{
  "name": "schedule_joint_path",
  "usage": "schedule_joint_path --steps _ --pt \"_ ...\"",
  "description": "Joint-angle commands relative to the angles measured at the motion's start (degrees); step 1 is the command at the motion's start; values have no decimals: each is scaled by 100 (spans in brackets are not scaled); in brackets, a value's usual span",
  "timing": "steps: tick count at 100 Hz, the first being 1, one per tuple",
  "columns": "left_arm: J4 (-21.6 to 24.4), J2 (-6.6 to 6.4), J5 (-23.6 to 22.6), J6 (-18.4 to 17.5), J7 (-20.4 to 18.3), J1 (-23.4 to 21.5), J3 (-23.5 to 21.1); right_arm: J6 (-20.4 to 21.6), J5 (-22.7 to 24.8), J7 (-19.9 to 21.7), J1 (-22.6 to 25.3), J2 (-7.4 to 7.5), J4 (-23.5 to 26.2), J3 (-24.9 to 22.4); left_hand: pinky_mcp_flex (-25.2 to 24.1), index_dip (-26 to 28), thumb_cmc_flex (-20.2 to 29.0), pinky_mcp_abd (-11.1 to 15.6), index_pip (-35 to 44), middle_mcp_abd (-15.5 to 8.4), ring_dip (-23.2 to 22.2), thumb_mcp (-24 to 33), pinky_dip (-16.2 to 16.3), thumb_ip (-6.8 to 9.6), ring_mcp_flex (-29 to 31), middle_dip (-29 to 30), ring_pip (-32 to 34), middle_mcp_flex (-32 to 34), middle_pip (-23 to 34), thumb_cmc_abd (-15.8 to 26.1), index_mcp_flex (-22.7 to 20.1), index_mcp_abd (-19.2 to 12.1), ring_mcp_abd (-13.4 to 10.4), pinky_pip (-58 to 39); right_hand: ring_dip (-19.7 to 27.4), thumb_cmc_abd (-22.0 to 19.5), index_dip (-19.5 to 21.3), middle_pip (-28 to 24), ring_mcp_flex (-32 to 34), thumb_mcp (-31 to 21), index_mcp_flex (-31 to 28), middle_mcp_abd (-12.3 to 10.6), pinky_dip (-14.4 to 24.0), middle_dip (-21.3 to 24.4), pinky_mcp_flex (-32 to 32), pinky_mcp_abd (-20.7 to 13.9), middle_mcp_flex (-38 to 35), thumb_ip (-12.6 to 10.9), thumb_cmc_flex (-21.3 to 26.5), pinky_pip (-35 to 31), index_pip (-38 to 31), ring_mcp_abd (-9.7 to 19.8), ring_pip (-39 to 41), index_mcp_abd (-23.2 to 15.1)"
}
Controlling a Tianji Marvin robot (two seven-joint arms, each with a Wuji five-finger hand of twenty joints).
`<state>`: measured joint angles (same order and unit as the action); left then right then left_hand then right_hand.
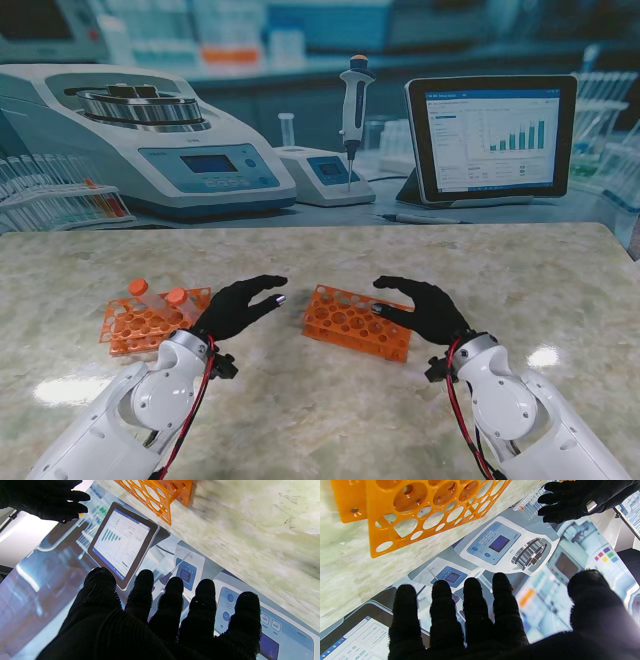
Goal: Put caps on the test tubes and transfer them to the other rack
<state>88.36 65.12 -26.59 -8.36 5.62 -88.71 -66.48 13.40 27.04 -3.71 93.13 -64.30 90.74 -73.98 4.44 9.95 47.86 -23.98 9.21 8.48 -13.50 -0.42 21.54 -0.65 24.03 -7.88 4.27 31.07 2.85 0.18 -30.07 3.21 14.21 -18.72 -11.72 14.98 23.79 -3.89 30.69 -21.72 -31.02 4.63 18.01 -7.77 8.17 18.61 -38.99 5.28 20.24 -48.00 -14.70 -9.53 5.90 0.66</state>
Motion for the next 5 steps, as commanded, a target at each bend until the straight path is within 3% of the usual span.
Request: schedule_joint_path --steps 1,5 --pt "70 -2 -9 19 -38 -53 -19 -29 -18 9 47 -9 19 0 -16 -1 -141 -133 -48 48 -1 -80 -214 7 72 53 -42 29 -43 269 -51 38 71 282 58 -149 28 33 -118 106 239 -71 -105 -19 -99 23 166 -85 -37 59 64 135 -51 -32" --pt "81 -3 -6 16 -44 -62 -22 -29 -18 7 56 -9 31 -4 -15 -1 -134 -130 -50 39 -1 -77 -215 7 71 52 -43 36 -42 270 -57 43 64 283 57 -145 29 32 -115 108 236 -73 -104 -21 -100 22 161 -85 -33 59 64 143 -50 -34"
